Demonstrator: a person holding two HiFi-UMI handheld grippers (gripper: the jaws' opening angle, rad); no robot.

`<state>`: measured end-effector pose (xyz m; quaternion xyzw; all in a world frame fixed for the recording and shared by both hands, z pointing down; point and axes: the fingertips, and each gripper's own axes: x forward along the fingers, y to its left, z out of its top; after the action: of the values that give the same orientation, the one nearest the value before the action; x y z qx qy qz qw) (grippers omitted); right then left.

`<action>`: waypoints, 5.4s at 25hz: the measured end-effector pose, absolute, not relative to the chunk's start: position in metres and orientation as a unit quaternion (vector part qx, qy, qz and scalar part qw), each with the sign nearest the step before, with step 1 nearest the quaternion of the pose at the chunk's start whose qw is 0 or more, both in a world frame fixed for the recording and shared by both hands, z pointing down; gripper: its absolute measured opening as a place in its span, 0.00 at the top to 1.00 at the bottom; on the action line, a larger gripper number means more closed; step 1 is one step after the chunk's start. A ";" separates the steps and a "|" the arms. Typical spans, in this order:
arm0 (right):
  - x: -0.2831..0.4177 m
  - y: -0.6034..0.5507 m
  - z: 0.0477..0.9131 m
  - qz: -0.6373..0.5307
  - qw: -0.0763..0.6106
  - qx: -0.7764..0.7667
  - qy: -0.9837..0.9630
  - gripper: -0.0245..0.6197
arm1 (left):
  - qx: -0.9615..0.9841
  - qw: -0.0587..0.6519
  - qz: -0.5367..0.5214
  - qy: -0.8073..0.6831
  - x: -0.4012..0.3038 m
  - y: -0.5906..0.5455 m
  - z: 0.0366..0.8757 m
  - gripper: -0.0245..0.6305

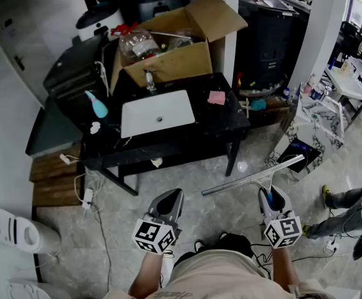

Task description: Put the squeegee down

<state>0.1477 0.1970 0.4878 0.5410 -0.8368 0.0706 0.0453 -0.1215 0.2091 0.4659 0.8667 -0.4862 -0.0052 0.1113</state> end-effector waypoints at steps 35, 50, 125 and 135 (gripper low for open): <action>0.140 -0.008 0.517 0.124 0.027 0.536 -0.835 0.77 | 0.862 0.117 0.056 -0.491 -0.120 0.023 0.462 0.94; 0.153 -0.099 0.535 0.138 0.045 0.515 -0.845 0.77 | 0.837 0.133 0.046 -0.528 -0.117 -0.058 0.462 0.94; 0.072 -0.322 0.536 0.133 0.168 0.480 -0.851 0.75 | 0.874 0.115 0.035 -0.472 -0.135 -0.307 0.439 0.94; 0.075 -0.332 0.449 0.077 0.085 0.482 -0.869 0.89 | 0.884 0.091 0.004 -0.458 -0.124 -0.318 0.413 0.94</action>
<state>0.0753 -0.3325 0.4495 0.4818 -0.8688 0.0767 0.0848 -0.1235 -0.3177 0.4131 0.8843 -0.4581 0.0043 0.0906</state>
